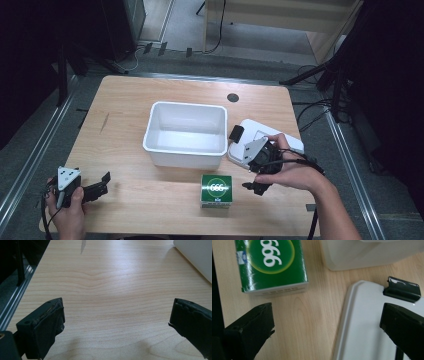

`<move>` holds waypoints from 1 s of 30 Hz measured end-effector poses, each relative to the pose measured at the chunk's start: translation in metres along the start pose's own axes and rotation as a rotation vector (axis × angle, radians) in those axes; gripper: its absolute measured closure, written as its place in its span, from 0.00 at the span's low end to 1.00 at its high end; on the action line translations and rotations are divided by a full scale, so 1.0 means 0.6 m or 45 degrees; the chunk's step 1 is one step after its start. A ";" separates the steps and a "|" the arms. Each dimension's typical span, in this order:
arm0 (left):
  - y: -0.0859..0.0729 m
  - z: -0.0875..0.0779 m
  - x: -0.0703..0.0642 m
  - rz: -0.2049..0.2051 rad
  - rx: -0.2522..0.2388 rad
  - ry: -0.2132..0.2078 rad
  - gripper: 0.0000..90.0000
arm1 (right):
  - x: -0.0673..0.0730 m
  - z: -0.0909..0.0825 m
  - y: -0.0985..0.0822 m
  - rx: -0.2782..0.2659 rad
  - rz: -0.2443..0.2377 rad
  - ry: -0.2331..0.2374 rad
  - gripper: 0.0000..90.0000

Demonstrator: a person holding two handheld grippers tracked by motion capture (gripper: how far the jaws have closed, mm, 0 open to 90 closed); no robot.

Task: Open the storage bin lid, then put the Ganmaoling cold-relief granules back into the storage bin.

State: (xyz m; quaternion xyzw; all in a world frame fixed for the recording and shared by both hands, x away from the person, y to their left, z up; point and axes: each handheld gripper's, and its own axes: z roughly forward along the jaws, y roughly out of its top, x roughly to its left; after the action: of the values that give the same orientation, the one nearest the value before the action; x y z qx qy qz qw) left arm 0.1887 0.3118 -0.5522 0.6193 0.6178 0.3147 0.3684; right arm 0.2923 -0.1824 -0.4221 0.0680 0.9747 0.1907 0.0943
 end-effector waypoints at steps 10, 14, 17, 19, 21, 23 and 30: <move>0.000 -0.001 0.001 0.000 -0.003 -0.006 0.00 | 0.039 0.026 0.028 0.010 -0.057 0.065 0.00; 0.000 0.000 0.001 -0.001 -0.001 -0.005 0.00 | 0.050 0.040 0.034 0.025 -0.086 0.074 0.00; 0.000 0.000 0.001 -0.002 -0.001 -0.004 0.00 | 0.056 0.047 0.040 0.033 -0.098 0.078 0.00; 0.000 0.000 0.001 -0.004 -0.003 -0.004 0.00 | 0.058 0.050 0.044 0.033 -0.108 0.086 0.00; 0.000 0.000 0.001 0.000 -0.002 -0.003 0.00 | 0.061 0.051 0.048 0.036 -0.106 0.088 0.00; 0.000 0.000 0.001 0.001 -0.004 -0.005 0.00 | 0.064 0.056 0.052 0.033 -0.113 0.091 0.00; 0.000 0.000 0.001 0.002 -0.001 -0.003 0.00 | 0.070 0.069 0.060 0.051 -0.137 0.105 0.00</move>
State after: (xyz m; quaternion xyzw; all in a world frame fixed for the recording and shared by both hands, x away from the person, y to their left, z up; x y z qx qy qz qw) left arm 0.1885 0.3122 -0.5521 0.6199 0.6168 0.3145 0.3693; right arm 0.2638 -0.1275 -0.4522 0.0095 0.9837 0.1684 0.0628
